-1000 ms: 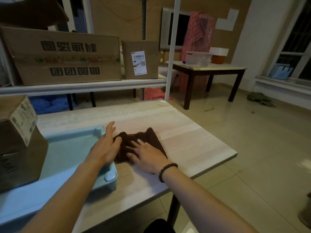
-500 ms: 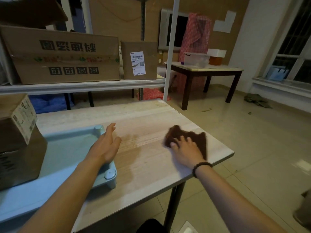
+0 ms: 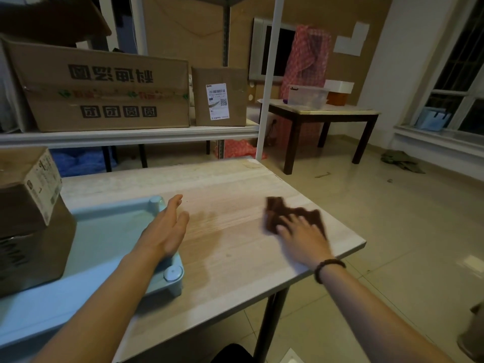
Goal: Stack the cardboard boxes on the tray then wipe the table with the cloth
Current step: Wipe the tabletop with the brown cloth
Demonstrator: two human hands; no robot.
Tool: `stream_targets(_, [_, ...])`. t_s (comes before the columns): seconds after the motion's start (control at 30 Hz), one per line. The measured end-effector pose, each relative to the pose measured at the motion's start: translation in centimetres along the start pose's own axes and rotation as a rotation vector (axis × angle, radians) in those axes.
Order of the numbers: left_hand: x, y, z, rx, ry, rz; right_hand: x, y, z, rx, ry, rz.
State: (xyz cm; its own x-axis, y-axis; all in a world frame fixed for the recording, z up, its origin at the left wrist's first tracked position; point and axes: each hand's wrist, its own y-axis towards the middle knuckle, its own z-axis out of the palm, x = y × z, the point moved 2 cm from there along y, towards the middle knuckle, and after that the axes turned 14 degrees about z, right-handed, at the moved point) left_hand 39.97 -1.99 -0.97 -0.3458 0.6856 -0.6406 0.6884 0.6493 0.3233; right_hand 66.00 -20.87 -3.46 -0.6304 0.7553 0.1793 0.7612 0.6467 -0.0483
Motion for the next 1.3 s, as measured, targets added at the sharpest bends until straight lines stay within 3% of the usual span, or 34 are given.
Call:
stream_targets(0.1, [-0.1,0.1,0.0,0.008,0.001,0.0,-3.0,1.9,-0.2,-0.055,0.005,0.246])
stream_targets(0.17, [-0.1,0.1,0.0,0.01,0.006,-0.005,-1.2,1.4,-0.2,-0.054,-0.006,0.239])
stream_targets(0.3, [-0.1,0.1,0.2,0.045,0.034,-0.003,6.9,-3.6,-0.3,0.088,-0.024,-0.195])
stream_targets(0.4, [-0.1,0.2,0.3,0.068,0.049,0.007,9.9,-6.2,-0.4,0.329,0.298,-0.321])
stream_targets(0.5, [0.1,0.4,-0.2,0.065,0.181,0.032,9.8,-5.4,-1.7,0.365,0.815,-0.179])
stream_targets(0.6, [-1.3,0.9,-0.4,0.021,0.249,0.102,9.0,-4.1,-4.1,0.359,1.113,0.003])
stream_targets(0.77, [-6.8,2.7,-0.4,-0.12,-0.328,0.01,8.7,-3.5,-6.9,0.44,1.3,0.097])
stream_targets(0.9, [-10.0,3.0,0.2,0.007,-0.929,-0.186,10.2,-3.3,-8.8,0.352,1.257,-0.067])
stream_targets(1.03, [-9.1,3.2,0.7,-0.131,-0.992,-0.242,11.2,-3.4,-10.0,0.322,1.206,-0.106])
stream_targets(1.17, [-8.2,3.3,-0.2,-0.247,-0.87,-0.168,11.9,-3.4,-9.5,0.396,1.071,-0.187])
stream_targets(1.3, [-8.2,3.0,-1.4,-0.259,-0.903,-0.08,12.3,-2.9,-10.3,0.336,1.245,-0.053])
